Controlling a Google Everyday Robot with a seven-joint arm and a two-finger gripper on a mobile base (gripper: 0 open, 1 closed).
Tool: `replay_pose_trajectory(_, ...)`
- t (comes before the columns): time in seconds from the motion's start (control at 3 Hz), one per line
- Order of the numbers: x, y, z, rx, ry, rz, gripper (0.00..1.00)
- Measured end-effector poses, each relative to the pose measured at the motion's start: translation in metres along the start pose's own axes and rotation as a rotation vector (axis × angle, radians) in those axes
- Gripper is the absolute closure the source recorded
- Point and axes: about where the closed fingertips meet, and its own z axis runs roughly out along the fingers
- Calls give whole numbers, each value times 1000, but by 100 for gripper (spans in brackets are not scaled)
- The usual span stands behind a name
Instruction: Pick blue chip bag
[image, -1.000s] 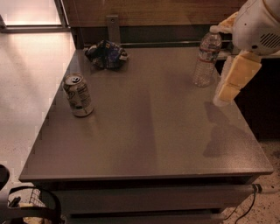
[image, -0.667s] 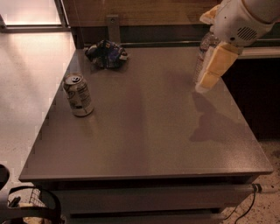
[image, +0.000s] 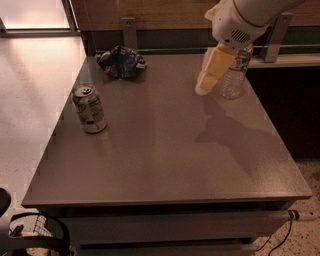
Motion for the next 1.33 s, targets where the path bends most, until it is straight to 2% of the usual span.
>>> replay_pose_trajectory(0.33, -15, -5, 25, 24, 6, 21, 0)
replay_pose_trajectory(0.67, -39, -13, 50, 53, -46, 46, 0)
replay_pose_trajectory(1.0, -39, -13, 50, 53, -46, 46, 0)
replay_pose_trajectory(1.33, -41, -26, 65, 40, -61, 47, 0)
